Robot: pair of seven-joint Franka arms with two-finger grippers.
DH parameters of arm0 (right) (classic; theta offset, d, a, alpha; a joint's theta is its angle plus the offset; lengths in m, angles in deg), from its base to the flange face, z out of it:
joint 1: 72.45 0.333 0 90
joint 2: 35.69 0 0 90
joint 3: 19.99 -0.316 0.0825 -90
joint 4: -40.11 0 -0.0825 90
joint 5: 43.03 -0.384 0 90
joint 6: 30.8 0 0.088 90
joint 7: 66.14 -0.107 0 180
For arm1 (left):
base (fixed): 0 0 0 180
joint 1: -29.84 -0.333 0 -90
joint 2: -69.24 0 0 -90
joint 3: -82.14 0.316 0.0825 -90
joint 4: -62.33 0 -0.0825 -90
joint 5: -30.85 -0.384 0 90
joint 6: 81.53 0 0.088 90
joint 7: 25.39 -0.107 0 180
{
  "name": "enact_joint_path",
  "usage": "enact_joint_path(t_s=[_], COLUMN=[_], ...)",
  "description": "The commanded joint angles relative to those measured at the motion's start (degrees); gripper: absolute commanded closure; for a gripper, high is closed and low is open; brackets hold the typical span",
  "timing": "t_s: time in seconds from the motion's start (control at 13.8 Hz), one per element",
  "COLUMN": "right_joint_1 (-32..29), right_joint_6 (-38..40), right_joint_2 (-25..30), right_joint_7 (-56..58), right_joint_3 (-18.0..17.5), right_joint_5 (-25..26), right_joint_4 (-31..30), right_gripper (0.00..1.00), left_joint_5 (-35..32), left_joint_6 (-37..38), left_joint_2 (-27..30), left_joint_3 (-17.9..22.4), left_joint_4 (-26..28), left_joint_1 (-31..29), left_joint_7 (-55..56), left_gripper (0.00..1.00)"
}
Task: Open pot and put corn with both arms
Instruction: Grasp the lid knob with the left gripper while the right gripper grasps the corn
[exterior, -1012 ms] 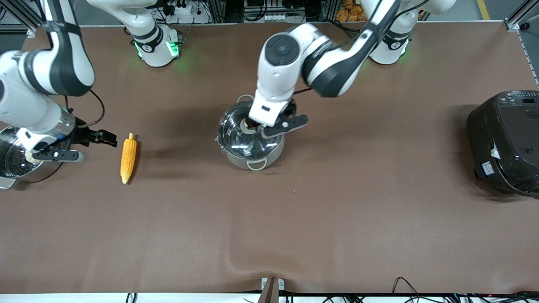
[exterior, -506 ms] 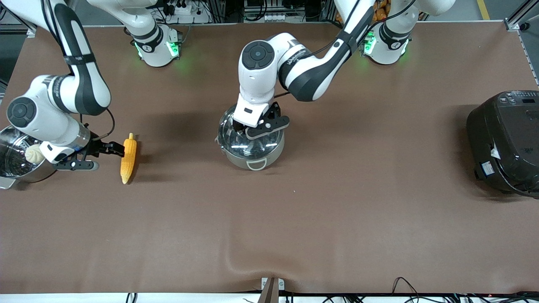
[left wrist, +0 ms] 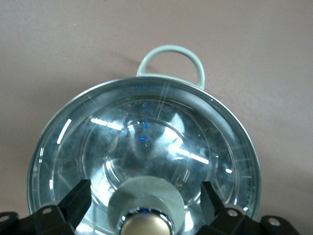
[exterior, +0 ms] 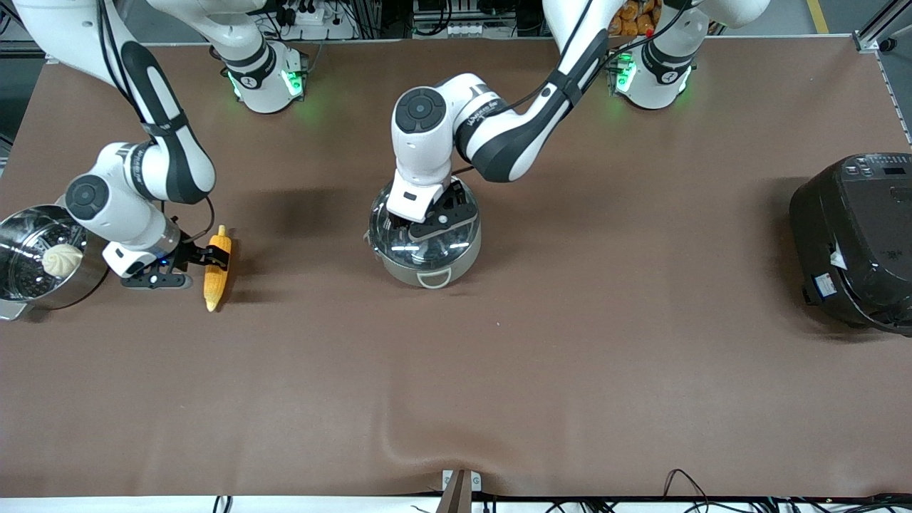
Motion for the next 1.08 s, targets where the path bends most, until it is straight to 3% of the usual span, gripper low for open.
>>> enact_joint_path(t_s=[0.0, 0.07, 0.29, 0.65, 0.8, 0.87, 1.01], right_joint_1=[-1.8, -1.8, -2.1, -2.3, -1.9, -1.6, -1.2], right_joint_6=[-1.9, -1.9, -2.4, -2.5, -2.3, -2.3, -1.8], right_joint_2=[-1.3, -1.9, -2.4, -3.6, -4.0, -4.2, -4.1], right_joint_7=[3.1, 3.5, 4.9, 4.9, 4.7, 4.2, 4.0], right_joint_3=[-0.3, -0.3, -0.4, -0.4, -0.5, -0.6, -0.5], right_joint_5=[0.5, 0.5, 0.4, -0.1, -0.4, -0.6, -0.8], right_joint_4=[-0.4, -0.4, -1.0, -1.4, -1.4, -1.4, -1.3], right_gripper=[0.00, 0.00, 0.00, 0.00, 0.00, 0.06, 0.37], left_joint_5=[0.1, 0.1, 0.1, 0.3, 0.4, 0.6, 0.7], left_joint_6=[1.0, 1.2, 2.2, 4.1, 4.1, 4.1, 4.1], left_joint_2=[-0.5, -0.4, -0.5, -0.4, -0.4, -0.4, -0.3], left_joint_3=[1.2, 1.1, 0.9, 0.9, 0.8, 0.8, 0.8], left_joint_4=[-1.6, -1.5, -1.4, -1.4, -1.3, -1.3, -1.3], left_joint_1=[1.2, 1.4, 2.0, 2.5, 2.5, 2.5, 2.5], left_joint_7=[1.5, 1.5, 1.5, 1.6, 1.6, 1.6, 2.3], left_gripper=[0.05, 0.07, 0.25, 0.28, 0.36, 0.42, 0.57])
